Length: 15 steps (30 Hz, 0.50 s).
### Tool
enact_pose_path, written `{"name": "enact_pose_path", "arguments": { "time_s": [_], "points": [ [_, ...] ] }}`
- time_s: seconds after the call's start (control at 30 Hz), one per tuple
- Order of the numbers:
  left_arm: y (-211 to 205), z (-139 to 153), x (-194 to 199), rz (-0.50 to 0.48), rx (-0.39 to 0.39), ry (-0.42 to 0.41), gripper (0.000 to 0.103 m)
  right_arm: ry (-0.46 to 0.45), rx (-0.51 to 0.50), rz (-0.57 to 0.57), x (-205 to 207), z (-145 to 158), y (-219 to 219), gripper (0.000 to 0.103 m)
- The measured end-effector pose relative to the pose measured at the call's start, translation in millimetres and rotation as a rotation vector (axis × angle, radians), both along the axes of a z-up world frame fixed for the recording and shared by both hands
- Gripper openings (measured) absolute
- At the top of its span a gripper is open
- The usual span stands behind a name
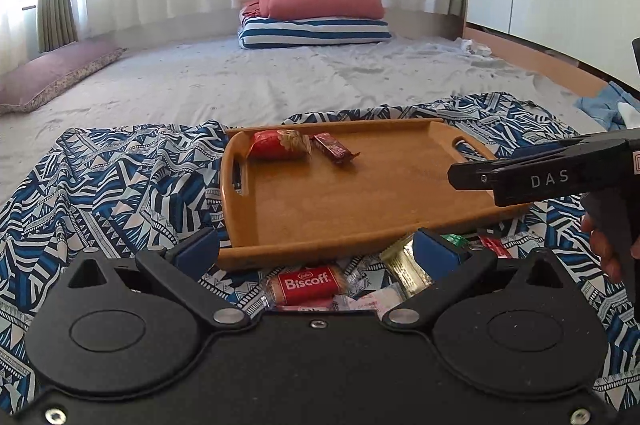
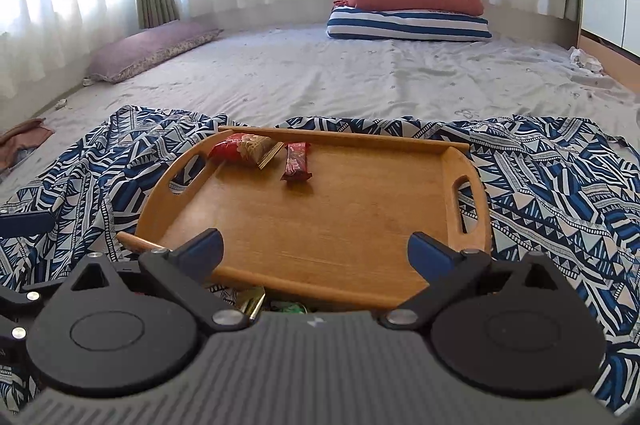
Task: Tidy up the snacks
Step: 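Move both tools back toward the snack pile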
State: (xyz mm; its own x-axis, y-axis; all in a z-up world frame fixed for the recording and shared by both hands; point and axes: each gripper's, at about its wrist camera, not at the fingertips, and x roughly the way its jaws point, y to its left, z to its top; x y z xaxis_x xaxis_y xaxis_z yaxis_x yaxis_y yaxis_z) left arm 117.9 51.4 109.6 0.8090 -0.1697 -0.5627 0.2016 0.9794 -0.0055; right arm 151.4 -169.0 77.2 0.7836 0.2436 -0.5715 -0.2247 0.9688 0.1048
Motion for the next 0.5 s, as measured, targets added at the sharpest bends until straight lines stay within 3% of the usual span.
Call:
{"name": "enact_pose_path", "arguments": {
  "time_s": [0.5],
  "points": [
    [-24,-18,-46,-0.093,0.024,0.027,0.103,0.059,-0.019,-0.042,-56,-19,-44,0.103]
  ]
}}
